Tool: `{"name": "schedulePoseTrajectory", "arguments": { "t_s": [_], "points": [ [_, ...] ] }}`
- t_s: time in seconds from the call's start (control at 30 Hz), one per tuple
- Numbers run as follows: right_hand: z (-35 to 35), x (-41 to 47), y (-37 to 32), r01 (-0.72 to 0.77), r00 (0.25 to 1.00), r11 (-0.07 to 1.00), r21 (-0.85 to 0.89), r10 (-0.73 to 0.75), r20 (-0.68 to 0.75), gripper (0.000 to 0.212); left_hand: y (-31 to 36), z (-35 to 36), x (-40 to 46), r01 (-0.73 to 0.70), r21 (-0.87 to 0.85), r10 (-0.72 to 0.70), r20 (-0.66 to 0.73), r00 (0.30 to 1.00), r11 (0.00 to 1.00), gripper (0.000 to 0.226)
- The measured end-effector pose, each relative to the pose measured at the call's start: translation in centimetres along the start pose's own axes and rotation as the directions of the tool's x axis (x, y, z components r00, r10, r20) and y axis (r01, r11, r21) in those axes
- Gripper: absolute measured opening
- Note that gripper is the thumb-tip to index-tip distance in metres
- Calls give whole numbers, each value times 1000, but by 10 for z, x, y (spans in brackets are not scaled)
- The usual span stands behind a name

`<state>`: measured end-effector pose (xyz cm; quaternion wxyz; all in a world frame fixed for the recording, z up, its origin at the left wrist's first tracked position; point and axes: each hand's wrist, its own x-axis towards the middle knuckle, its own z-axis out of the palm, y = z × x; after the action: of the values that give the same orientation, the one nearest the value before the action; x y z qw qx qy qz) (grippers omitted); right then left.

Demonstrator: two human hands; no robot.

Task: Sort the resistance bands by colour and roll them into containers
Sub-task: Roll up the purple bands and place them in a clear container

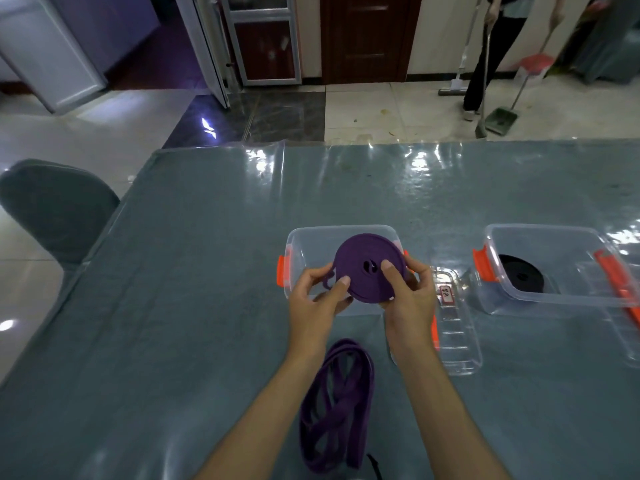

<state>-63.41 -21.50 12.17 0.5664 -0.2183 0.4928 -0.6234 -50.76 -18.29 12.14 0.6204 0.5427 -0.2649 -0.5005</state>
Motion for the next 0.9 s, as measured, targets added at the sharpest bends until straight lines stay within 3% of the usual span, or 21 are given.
{"name": "schedulePoseTrajectory", "arguments": {
  "t_s": [0.1,0.27,0.37,0.47,0.6,0.73,0.9],
  "points": [
    [2,5,4,-30,999,1000,4,30,18,33,-3,0,11,67,-78,-69,-14,998,995,27],
    [-6,19,3,-74,992,995,-72,81,97,21,3,-3,46,68,-31,-69,-25,997,997,33],
    [-5,26,-3,-92,983,990,-103,107,149,36,0,-2,70,86,22,-85,-52,995,996,34],
    [-2,40,-2,-94,972,973,-209,135,192,37,-9,1,91,111,60,-105,-96,990,992,34],
    [2,75,7,-97,979,906,-413,161,124,28,-22,6,122,184,140,-168,-118,979,973,33],
    [7,112,21,-76,973,701,-709,209,102,33,-42,7,157,284,228,-259,-133,957,931,33],
    [12,148,43,32,913,288,-957,382,146,30,-82,9,194,367,394,-319,-185,930,842,39]
  ]
}}
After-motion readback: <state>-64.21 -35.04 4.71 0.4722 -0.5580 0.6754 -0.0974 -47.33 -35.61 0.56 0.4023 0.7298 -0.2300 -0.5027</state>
